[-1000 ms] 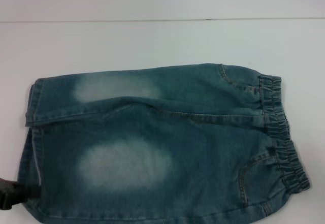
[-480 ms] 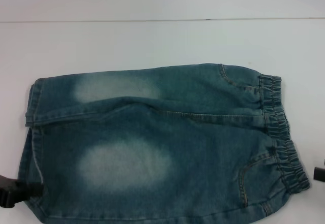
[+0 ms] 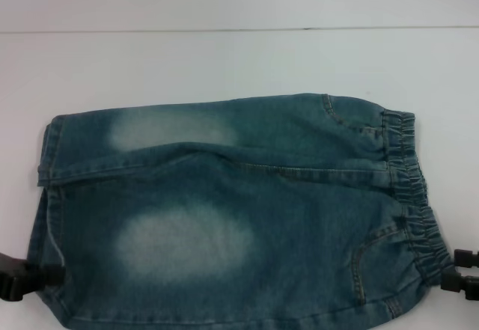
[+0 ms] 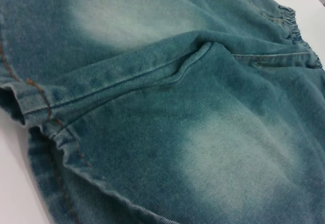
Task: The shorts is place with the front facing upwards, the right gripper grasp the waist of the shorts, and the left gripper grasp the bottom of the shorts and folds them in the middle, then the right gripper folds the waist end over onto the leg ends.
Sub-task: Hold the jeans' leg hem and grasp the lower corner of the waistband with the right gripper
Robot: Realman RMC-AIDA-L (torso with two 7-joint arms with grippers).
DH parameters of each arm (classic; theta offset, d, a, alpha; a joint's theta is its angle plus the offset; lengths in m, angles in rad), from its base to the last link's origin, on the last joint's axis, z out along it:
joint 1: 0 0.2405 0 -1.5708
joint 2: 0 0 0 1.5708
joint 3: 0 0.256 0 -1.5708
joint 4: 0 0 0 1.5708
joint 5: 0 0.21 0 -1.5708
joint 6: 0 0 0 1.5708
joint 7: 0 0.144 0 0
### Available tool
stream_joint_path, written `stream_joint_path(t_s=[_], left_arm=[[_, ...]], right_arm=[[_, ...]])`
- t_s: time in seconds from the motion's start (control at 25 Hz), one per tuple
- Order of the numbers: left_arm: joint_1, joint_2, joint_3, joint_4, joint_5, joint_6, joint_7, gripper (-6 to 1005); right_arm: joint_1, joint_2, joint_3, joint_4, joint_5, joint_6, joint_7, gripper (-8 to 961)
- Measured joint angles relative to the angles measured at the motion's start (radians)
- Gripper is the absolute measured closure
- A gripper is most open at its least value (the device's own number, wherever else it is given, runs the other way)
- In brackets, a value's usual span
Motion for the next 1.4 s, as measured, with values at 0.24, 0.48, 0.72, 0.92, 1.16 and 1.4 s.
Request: stream_joint_path(t_s=[0.24, 0.48, 0.72, 0.92, 1.16, 1.4], left_arm=[[-0.002, 0.001, 0.000, -0.001, 0.000, -0.001, 0.003, 994], [-0.010, 0.000, 0.001, -0.005, 0.004, -0.003, 0.006, 995], [-0.010, -0.002, 0.001, -0.016, 0.000, 0.001, 0.007, 996], [-0.010, -0.002, -0.001, -0.004, -0.005, 0.027, 0.007, 995], [-0.012, 0.001, 0.001, 0.008, -0.014, 0.033, 0.006, 995], [-0.015, 0.002, 0.002, 0.008, -0.014, 0.033, 0.005, 995]], right_arm=[[0.009, 0.006, 0.002, 0.001, -0.003, -0.035, 0.000, 94], [0.010, -0.001, 0.017, -0.008, -0.004, 0.017, 0.031, 96], [0.012, -0.002, 0.011, -0.003, -0.004, 0.062, 0.033, 100], [0.032, 0.008, 0.004, -0.001, -0.035, 0.064, 0.035, 102], [0.063, 0.020, 0.002, -0.001, -0.088, 0.056, 0.048, 105], [0.069, 0.013, 0.032, -0.009, -0.077, -0.018, 0.059, 108]])
